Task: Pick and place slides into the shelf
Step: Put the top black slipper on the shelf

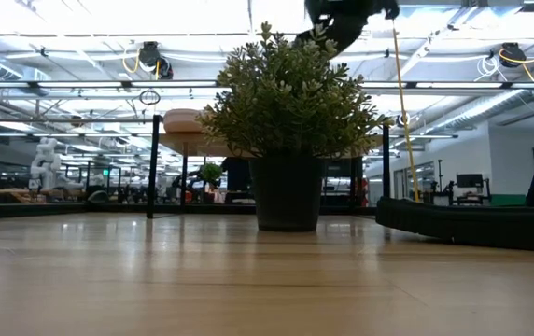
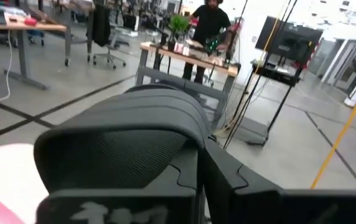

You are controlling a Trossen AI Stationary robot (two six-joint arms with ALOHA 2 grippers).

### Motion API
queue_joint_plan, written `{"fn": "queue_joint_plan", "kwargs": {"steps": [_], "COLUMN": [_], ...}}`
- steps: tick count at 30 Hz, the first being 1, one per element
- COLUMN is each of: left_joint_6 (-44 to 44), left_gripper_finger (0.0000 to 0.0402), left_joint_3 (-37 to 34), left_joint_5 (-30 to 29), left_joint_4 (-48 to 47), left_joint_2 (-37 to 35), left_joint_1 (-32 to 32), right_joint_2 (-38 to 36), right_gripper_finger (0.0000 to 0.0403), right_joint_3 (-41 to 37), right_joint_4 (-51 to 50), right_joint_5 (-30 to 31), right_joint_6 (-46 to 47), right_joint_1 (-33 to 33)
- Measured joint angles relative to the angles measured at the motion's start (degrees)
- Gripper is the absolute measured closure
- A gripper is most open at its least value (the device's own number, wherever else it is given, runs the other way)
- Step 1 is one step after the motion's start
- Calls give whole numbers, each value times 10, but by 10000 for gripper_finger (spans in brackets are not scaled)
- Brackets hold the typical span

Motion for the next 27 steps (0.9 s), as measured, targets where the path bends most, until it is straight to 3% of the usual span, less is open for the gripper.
{"fn": "queue_joint_plan", "kwargs": {"steps": [11,18,23,27], "left_joint_6": [-114,-169,-180,-180], "left_gripper_finger": [220,220,220,220], "left_joint_3": [-1,-1,-1,-1], "left_joint_5": [69,90,121,145], "left_joint_4": [-134,-203,-206,-205], "left_joint_2": [-1,-2,-2,-2], "left_joint_1": [19,46,70,86], "right_joint_2": [70,74,74,73], "right_gripper_finger": [403,403,403,403], "right_joint_3": [0,0,-1,-24], "right_joint_4": [-29,-161,-234,-234], "right_joint_5": [15,14,13,11], "right_joint_6": [108,255,328,349], "right_joint_1": [-23,-38,-40,-40]}}
